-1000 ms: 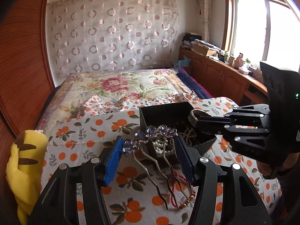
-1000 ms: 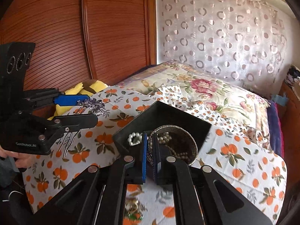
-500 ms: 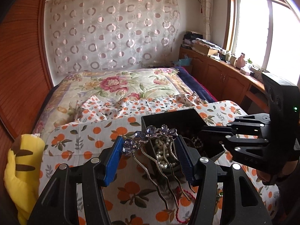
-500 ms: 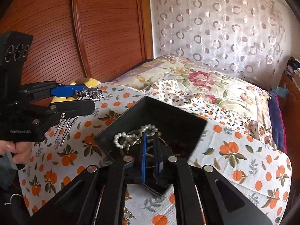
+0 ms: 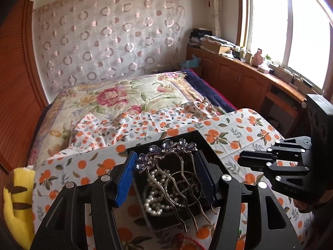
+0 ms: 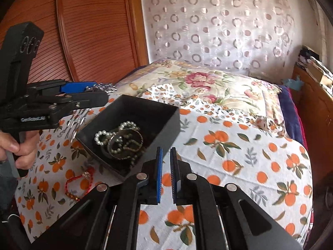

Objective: Organize jewelry
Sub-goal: 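Lower the hair comb with left and the bangle with right into the box, opening both, then move the left gripper to the red string bracelet and close on it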

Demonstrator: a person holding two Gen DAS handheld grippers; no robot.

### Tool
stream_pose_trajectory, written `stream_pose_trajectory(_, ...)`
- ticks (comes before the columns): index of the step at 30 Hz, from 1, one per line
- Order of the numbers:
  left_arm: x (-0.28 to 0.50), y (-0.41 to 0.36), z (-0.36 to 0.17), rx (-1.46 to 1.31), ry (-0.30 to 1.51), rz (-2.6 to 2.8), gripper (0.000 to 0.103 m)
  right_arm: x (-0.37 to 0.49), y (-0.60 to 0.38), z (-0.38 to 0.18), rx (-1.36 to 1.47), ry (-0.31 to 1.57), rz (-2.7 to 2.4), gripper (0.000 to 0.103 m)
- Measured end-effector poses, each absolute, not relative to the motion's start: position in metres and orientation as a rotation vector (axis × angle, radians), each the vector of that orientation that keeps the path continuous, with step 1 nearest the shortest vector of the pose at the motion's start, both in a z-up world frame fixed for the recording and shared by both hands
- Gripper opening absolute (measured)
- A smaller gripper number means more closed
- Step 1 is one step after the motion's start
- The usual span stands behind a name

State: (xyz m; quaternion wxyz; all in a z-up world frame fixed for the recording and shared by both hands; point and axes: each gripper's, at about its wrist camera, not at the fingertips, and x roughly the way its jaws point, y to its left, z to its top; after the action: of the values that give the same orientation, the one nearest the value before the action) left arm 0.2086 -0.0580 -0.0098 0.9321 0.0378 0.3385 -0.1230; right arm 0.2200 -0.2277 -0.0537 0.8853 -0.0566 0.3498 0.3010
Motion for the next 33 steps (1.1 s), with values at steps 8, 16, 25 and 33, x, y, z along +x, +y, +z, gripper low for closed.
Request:
stream_pose_trajectory(8,0.226,-0.072,-0.024,0.097,0.729,-0.253,0.055,0.214,-0.237,-0.054,-0.099,0.725,0.621,0.009)
stream_pose_trajectory(16,0.223,-0.083,-0.026,0.124,0.725,-0.268,0.065,0.209,-0.238,-0.054,-0.105,0.727,0.625,0.009)
stream_pose_trajectory(25,0.194,-0.071,-0.02,0.1,0.719,-0.275,0.065,0.189,-0.23,-0.052,-0.119,0.729,0.642,0.009)
stream_pose_trajectory(33,0.151,-0.053,-0.027,0.103,0.737,-0.297,0.065,0.164,-0.21,-0.065,-0.153,0.767,0.687,0.009)
